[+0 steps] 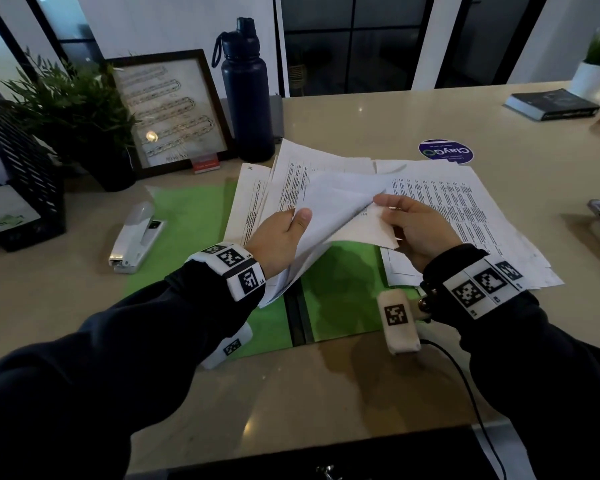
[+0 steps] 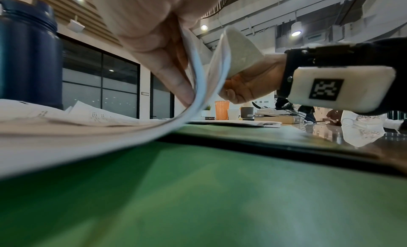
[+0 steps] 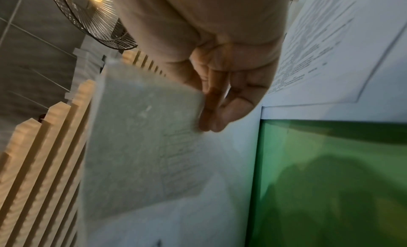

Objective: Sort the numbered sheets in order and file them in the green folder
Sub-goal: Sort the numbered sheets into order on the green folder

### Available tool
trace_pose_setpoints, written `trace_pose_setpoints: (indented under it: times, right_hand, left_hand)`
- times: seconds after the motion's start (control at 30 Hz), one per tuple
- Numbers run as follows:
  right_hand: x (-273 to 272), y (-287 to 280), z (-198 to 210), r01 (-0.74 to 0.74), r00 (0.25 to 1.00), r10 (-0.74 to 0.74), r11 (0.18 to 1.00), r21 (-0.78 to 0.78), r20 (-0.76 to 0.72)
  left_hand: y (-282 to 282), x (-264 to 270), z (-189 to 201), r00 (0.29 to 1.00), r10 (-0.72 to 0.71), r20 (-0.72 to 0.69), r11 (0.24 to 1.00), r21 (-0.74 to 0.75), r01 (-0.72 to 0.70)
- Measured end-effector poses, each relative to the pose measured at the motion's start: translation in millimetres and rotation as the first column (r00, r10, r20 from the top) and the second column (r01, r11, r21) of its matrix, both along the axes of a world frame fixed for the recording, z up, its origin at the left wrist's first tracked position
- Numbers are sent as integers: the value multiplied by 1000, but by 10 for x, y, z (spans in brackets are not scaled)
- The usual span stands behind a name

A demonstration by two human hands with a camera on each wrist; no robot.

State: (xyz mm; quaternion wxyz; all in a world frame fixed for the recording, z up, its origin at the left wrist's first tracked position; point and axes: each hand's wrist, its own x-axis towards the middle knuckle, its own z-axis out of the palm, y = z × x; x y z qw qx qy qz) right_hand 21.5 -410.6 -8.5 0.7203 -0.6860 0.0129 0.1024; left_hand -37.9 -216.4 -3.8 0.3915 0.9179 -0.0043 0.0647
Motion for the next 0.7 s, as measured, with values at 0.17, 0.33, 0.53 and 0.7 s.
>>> trace_pose_setpoints:
  times: [0.17,0.33,0.53,0.7]
  right_hand:
    - [-69,5,37,-205,976,205,979,-3,79]
    - [-96,54,68,-269,943,294,950,-161,158]
    - [-136,3,76,-327,907,359,930,-168,220]
    - [-168,16,63,-377,893,405,912,-164,196]
  left_hand:
    - [11,-5,33,999,-34,-7,999,9,34]
    - [15,-22,57,1000,-14,-10,996,-92,13]
    - [8,-14,57,1000,-3,-14,989,-147,1]
    - [30,-7,30,999,-23,-34,989,-146,18]
